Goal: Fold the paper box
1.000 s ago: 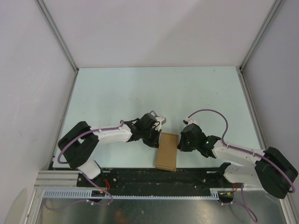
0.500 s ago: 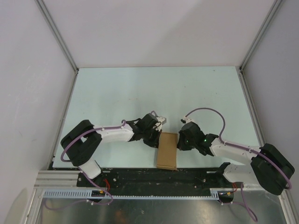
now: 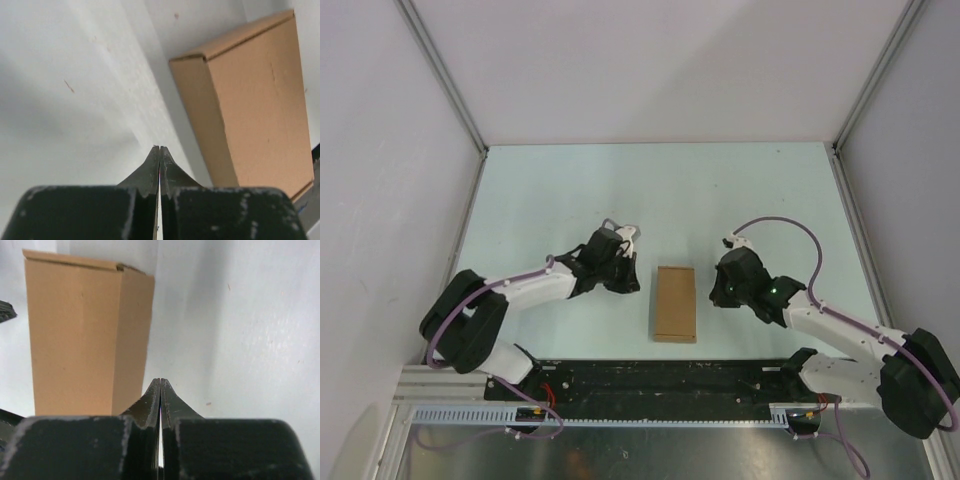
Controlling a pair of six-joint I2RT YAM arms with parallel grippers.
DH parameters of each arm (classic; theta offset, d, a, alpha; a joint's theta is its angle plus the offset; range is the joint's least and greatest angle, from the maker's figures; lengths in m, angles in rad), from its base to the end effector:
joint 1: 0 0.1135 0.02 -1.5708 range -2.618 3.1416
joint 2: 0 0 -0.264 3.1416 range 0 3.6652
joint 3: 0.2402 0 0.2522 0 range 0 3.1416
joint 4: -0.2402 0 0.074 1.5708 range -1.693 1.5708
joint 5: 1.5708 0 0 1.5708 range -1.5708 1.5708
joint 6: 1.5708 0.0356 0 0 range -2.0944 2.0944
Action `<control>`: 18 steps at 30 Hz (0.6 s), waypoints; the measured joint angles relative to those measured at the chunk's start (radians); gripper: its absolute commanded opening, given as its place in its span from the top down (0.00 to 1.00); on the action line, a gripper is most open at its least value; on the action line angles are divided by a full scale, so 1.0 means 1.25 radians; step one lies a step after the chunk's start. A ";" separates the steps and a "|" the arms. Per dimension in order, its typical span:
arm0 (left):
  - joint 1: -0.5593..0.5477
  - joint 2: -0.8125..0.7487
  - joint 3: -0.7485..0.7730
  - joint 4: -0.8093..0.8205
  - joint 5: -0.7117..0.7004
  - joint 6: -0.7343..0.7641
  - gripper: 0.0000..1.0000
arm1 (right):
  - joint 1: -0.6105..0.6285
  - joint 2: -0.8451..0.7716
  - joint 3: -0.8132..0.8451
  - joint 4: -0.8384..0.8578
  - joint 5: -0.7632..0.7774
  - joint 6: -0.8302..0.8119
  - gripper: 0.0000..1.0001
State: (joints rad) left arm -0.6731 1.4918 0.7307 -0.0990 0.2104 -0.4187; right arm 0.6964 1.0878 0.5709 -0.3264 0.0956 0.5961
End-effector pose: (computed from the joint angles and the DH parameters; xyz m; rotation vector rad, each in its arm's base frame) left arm 0.2213 -0.1859 0.1687 0.4219 2.5124 -0.7202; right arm 0.1654 0.1339 0.1967 -0.0787 2.4641 0.4709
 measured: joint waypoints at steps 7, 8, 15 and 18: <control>-0.035 -0.079 -0.105 0.006 -0.009 -0.036 1.00 | 0.094 -0.016 0.000 -0.118 0.036 0.045 0.99; -0.055 -0.094 -0.117 0.005 -0.016 -0.044 1.00 | 0.108 -0.017 -0.001 -0.127 0.038 0.052 0.99; -0.176 -0.172 -0.148 0.024 -0.056 -0.122 1.00 | 0.167 -0.043 -0.048 -0.118 0.038 0.109 1.00; -0.198 -0.172 -0.159 0.040 -0.068 -0.149 1.00 | 0.177 -0.041 -0.076 -0.100 0.037 0.127 1.00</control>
State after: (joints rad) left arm -0.9211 1.2762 0.5320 -0.0494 0.1253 -0.6052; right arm 0.9176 1.0370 0.4755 -0.4511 0.1413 0.7544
